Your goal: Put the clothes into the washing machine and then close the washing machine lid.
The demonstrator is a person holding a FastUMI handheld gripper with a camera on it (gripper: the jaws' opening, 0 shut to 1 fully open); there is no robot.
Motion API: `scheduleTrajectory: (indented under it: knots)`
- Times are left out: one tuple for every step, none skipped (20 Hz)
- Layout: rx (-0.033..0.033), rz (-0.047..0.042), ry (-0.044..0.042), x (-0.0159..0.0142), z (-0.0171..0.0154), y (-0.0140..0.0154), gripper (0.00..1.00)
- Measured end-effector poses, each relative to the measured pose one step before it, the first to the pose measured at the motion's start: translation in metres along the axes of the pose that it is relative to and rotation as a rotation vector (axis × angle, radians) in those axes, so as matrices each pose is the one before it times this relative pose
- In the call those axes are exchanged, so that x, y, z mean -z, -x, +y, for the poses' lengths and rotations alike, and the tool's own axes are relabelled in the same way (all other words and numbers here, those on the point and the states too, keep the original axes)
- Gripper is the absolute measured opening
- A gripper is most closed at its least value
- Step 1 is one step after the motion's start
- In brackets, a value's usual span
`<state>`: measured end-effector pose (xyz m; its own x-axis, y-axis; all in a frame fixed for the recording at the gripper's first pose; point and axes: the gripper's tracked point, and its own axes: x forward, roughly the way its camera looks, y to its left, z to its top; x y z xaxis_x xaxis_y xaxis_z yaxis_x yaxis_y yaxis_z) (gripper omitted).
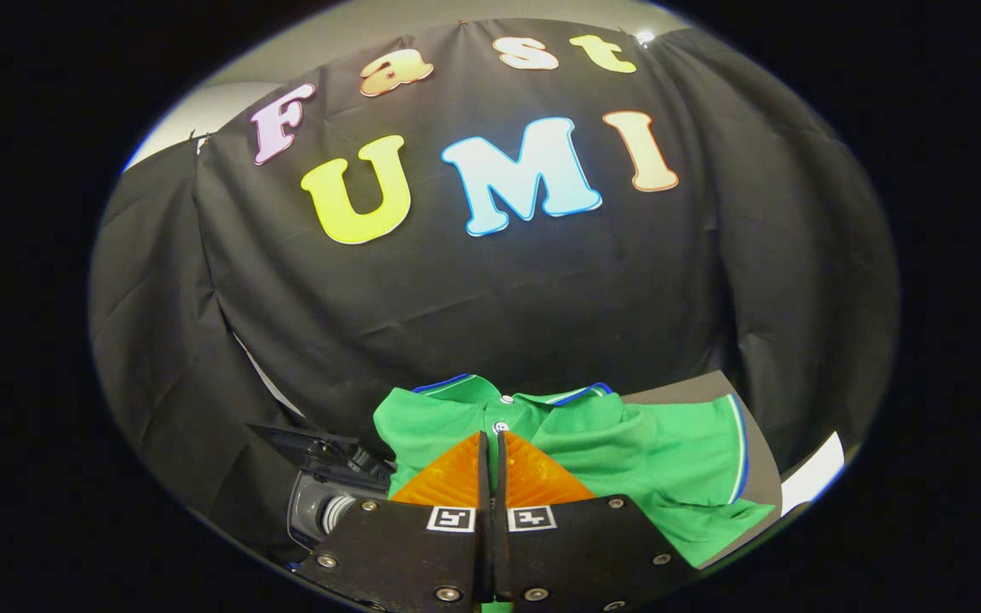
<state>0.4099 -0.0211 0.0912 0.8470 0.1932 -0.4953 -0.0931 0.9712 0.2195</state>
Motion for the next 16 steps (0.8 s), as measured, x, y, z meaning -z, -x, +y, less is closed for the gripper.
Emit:
scheduleTrajectory:
  knots:
    - [-0.01022, -0.01093, 0.00383, -0.00179, 0.00883, 0.00177, 0.00]
    - [-0.01263, -0.01059, -0.00021, -0.00015, 0.00997, 0.00092, 0.00]
    - [-0.01190, -0.00604, -0.00220, -0.00047, 0.00817, 0.00016, 0.00]
    - [-0.01091, -0.00570, -0.00320, -0.00098, 0.00870, 0.00068, 0.00]
    - [-0.00980, -0.00201, 0.00084, 0.00050, 0.00881, 0.00118, 0.00]
    - [-0.00741, -0.00130, 0.00110, 0.00063, 0.00720, -0.00104, 0.00]
    - [-0.00915, -0.00308, 0.00469, 0.00127, 0.00850, -0.00082, 0.00]
    - [-0.00933, 0.00167, 0.00458, 0.00062, 0.00866, -0.00150, 0.00]
    - [-0.01161, -0.00512, 0.00113, 0.00196, 0.00917, -0.00078, 0.00]
    - [-0.01155, -0.00068, -0.00007, 0.00029, 0.00807, -0.00007, 0.00]
    - [-0.01155, -0.00244, -0.00315, 0.00139, 0.00843, -0.00157, 0.00]
    - [-0.01191, 0.00157, -0.00365, 0.00261, 0.00813, -0.00340, 0.00]
    - [-0.01112, 0.00172, -0.00093, 0.00176, 0.00816, -0.00201, 0.00]
    - [-0.01284, 0.00339, -0.00070, 0.00405, 0.00982, -0.00182, 0.00]
    - [-0.01266, -0.00146, -0.00182, 0.00205, 0.00843, -0.00226, 0.00]
    - [-0.01043, 0.00365, 0.00129, 0.00154, 0.00721, -0.00123, 0.00]
